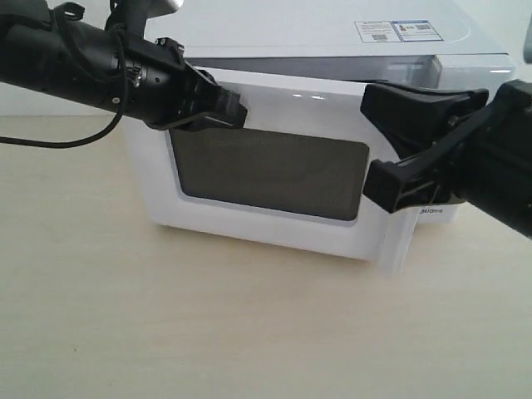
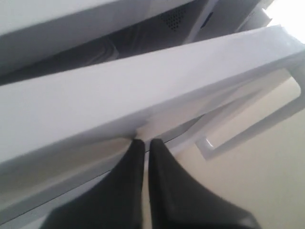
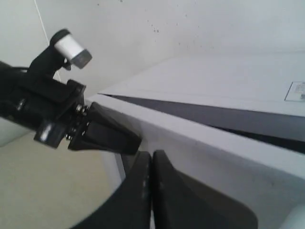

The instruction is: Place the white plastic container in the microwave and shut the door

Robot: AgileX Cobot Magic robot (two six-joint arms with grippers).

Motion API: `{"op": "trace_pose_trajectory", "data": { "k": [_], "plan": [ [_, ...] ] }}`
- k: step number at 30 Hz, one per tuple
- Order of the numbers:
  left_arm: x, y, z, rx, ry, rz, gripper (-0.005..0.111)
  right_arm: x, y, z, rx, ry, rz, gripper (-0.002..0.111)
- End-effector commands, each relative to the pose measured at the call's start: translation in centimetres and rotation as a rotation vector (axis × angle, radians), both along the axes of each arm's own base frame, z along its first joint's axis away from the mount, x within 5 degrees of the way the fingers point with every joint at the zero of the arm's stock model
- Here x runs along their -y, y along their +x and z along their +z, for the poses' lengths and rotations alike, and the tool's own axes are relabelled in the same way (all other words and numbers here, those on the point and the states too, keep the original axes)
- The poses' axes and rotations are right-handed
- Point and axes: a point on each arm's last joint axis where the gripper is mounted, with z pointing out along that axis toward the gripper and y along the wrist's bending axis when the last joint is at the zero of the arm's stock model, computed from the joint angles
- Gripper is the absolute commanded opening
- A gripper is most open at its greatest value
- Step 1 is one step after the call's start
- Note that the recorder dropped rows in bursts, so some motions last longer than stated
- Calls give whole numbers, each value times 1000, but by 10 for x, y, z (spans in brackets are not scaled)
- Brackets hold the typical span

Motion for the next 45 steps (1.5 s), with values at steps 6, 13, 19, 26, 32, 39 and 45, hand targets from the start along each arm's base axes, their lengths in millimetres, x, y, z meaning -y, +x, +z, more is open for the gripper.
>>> {"op": "trace_pose_trajectory", "data": {
  "k": [6, 13, 19, 26, 32, 39, 45],
  "plan": [
    [5, 9, -1, 27, 11, 3, 4, 6, 4, -11, -107, -80, -81, 0],
    [4, 11, 0, 43, 13, 24, 4, -3, 23, -37, -148, -151, -187, 0],
    [3, 12, 0, 48, 13, 31, 4, -15, 17, -39, -61, -144, -334, 0],
    [3, 12, 0, 50, 14, 33, 4, -31, 28, -46, -47, -186, -365, 0],
    [3, 12, 0, 37, 2, 43, 4, -45, 45, -45, 9, -251, -444, 0],
    [5, 9, 0, 15, 2, 12, 4, -54, 53, -45, 10, -272, -468, 0],
    [5, 3, 3, 4, 5, -30, 4, -45, 65, -40, -22, -296, -542, 0]
  ]
}}
